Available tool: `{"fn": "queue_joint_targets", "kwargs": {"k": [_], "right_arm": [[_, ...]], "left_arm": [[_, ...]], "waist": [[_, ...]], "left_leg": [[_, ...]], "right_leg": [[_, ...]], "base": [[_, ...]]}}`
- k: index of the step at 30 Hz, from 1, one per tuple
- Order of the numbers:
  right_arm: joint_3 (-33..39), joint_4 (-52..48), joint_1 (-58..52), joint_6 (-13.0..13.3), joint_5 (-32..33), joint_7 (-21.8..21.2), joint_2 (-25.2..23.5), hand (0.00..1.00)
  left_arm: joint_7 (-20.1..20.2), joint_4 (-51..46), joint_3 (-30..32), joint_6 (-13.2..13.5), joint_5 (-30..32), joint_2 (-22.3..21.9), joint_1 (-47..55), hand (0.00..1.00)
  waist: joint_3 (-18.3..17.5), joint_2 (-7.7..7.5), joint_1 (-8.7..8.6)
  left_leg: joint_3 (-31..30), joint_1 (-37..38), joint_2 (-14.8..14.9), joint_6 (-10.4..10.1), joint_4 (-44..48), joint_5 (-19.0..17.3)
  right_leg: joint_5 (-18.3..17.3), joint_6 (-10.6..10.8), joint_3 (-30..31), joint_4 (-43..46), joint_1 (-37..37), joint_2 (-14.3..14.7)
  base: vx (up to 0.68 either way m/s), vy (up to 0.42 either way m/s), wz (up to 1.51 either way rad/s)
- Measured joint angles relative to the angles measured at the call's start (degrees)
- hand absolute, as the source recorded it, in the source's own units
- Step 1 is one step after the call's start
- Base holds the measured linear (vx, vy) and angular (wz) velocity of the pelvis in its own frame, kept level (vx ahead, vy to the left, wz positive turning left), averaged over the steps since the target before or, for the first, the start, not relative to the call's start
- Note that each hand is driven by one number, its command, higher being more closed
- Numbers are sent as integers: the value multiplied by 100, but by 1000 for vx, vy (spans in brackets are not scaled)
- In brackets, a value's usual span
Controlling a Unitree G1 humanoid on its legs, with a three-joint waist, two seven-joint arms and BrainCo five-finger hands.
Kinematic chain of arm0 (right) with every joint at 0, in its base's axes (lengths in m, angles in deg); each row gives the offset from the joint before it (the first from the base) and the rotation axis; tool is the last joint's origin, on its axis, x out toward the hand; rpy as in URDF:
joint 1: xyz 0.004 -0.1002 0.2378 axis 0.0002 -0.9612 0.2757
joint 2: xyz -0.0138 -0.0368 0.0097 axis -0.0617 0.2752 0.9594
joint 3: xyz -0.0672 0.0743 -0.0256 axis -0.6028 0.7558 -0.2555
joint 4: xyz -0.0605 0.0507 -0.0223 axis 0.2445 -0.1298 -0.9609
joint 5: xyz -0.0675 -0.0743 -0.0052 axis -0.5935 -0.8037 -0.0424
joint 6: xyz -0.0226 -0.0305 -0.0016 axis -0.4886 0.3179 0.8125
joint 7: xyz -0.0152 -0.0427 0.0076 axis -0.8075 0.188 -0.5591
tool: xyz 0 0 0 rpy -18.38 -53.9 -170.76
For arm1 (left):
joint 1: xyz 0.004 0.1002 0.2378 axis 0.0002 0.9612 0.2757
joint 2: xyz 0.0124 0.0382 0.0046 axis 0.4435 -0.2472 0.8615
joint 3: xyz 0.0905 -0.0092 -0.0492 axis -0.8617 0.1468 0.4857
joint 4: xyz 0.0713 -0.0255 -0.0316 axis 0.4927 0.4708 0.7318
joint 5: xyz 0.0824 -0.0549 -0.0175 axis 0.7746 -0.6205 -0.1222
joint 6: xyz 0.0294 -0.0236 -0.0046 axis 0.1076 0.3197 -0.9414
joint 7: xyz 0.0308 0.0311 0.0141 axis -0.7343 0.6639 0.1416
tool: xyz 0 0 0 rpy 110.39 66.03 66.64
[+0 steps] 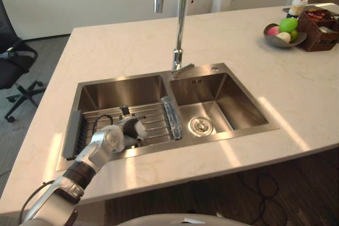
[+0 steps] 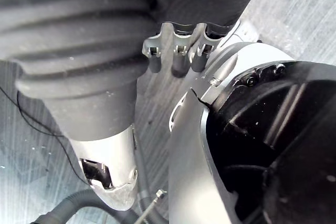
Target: Walk over to the sink, pick up the cup, carry it to the dishwasher, place the cup inside the dishwasher, then close the dishwasher door
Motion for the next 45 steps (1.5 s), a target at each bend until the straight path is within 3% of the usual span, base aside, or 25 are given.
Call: {"fn": "queue_joint_targets", "kwargs": {"k": [9, 27, 33, 45], "right_arm": [[10, 11, -1, -2, -126, -29, -28, 0], [2, 41, -3, -134, -153, 108, -26, 0], [-6, -8, -4, -172, -141, 130, -37, 0], [-46, -6, -13, -248, 41, 261, -61, 0]], "left_arm": [[684, -932, 212, -186, -386, 510, 339, 0], [798, -1362, 750, -94, 521, 761, 813, 0], [462, -1361, 872, 71, 518, 731, 981, 0], [-597, -1088, 865, 309, 516, 461, 1119, 0]], "waist": [[25, 7, 119], [47, -52, 420], [55, -80, 424], [36, -161, 468]], "left_leg": [[-224, -99, -21, 1, 3, 0], [-344, -121, -86, 54, -1, 44], [-344, -120, -90, 55, -1, 46], [-292, -114, -91, 67, -7, 64]], "right_leg": [[-23, 8, -427, 3, 27, -28], [-19, 15, -582, 1, 92, -103], [-19, 16, -582, 0, 92, -108], [20, 16, -535, -1, 82, -112]], "base": [[3, 2, 12], [-31, 6, 4], [-19, 3, 0], [-12, 1, -1]]}}
